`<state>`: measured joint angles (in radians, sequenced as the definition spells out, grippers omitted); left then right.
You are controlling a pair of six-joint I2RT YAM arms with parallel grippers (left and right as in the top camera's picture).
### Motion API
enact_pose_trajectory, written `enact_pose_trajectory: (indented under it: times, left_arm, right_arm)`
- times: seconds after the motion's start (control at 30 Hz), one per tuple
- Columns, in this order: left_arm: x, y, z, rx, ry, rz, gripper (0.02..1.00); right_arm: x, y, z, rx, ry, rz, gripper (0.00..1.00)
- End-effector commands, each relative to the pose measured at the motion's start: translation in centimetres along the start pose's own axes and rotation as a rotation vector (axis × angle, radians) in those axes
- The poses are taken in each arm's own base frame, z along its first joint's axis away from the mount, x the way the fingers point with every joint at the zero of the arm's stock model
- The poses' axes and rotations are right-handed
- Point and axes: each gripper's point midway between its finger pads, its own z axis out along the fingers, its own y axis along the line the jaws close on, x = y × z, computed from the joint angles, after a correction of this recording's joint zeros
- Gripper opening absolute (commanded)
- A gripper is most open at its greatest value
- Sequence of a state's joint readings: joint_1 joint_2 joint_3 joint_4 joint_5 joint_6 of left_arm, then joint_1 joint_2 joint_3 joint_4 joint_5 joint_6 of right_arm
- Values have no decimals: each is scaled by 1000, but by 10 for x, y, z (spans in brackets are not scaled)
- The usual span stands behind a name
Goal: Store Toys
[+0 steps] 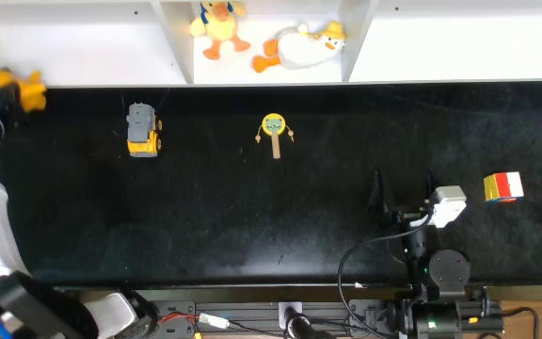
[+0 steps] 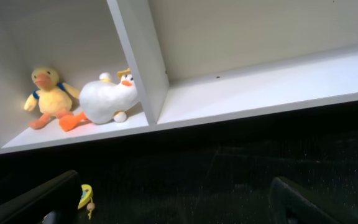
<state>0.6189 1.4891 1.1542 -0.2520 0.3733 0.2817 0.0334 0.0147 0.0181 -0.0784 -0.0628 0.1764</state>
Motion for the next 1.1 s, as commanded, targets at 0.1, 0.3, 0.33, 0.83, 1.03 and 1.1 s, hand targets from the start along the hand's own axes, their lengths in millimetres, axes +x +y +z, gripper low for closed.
enact_pose_trajectory:
  times: [0.1,0.3,0.33,0.83,1.03,1.1]
  left_arm:
    - [-15,12,31,-27,55,-79,266]
    - [-25,7,58,-39,102,-94,261]
    - [-27,4,62,-33,100,-93,266]
    - [-40,4,72,-97,88,-127,268]
    - [-38,4,76,-96,88,-153,279]
    - [-35,4,79,-95,94,-161,279]
  right_arm:
    - [3,-1,0,2,-3,3,996]
    - [3,-1,0,2,-3,3,996]
    - [3,-1,0,2,-3,3,996]
    - [3,-1,0,2,-3,3,996]
    - [3,-1,0,2,-3,3,993]
    - [3,-1,0,2,-3,3,996]
